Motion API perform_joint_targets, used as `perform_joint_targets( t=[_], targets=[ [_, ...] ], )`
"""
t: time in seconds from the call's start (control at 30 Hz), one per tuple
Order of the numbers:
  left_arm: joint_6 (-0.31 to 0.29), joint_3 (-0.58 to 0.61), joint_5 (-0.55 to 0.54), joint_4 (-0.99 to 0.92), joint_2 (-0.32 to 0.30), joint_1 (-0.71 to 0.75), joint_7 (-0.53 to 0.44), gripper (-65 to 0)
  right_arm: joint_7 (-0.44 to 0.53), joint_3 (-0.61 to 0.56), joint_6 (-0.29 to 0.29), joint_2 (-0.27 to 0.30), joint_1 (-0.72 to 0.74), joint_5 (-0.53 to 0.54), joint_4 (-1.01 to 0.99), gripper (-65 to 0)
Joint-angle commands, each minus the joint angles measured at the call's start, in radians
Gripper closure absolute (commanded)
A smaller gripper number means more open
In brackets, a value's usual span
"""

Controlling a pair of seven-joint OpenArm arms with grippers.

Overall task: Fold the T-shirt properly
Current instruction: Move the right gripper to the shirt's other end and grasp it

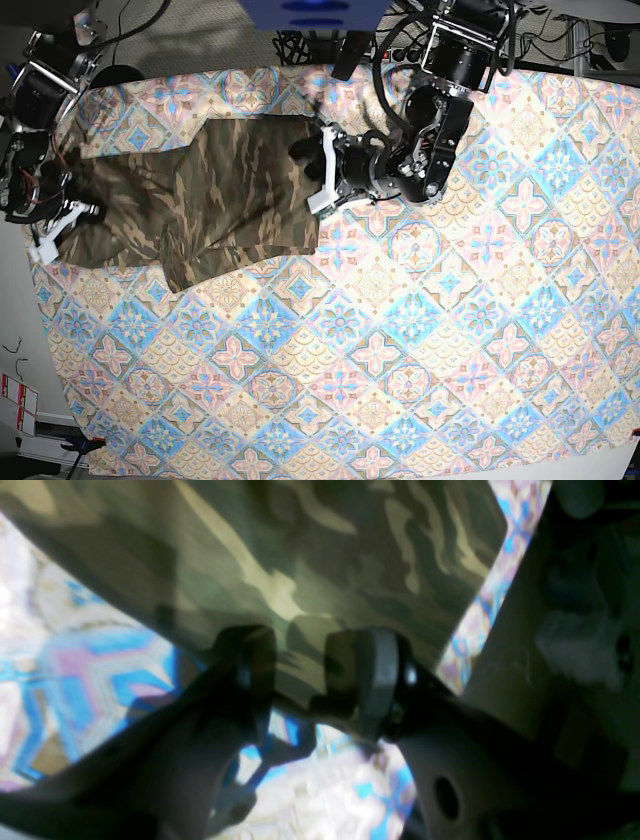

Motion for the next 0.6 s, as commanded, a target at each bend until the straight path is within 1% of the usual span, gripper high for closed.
perform_joint_targets(
  t=[0.0,0.13,0.23,0.3,0.33,0.4,0.57],
  targets=[
    [-0.002,-0.003,-0.016,0.019,-0.024,-0.01,-0.012,-25.2,0.012,-0.018,0.003,0.02,0.024,0.024,0.015,-1.7],
    [-0.002,-0.023,-0.05,0.034,-0.08,0.018,-0.017,-25.2,0.017,-0.08,0.003,0.014,0.018,0.024,0.103,-1.7],
    [-0.002,-0.088,-0.094,0.077,-0.113,0.05,-0.017,-25.2,0.015,-0.093,0.003,0.011,-0.025,0.026,0.207,-1.6],
    [-0.002,-0.138,-0.111,0.099,-0.13,0.053,-0.017,-25.2,0.014,-0.092,0.003,-0.01,-0.026,0.026,0.25,-1.6],
    [-0.002,-0.16,-0.114,0.1,-0.131,0.053,-0.017,-25.2,0.014,-0.092,0.003,-0.02,-0.026,0.026,0.258,-1.6],
    [-0.002,-0.181,-0.106,0.099,-0.131,0.048,-0.017,-25.2,0.014,-0.093,0.003,-0.02,-0.026,0.026,0.261,-1.6],
    [-0.002,-0.137,-0.105,0.074,-0.114,0.007,-0.029,-25.2,0.012,-0.097,0.003,-0.02,-0.072,0.026,0.279,-1.7]
  ],
)
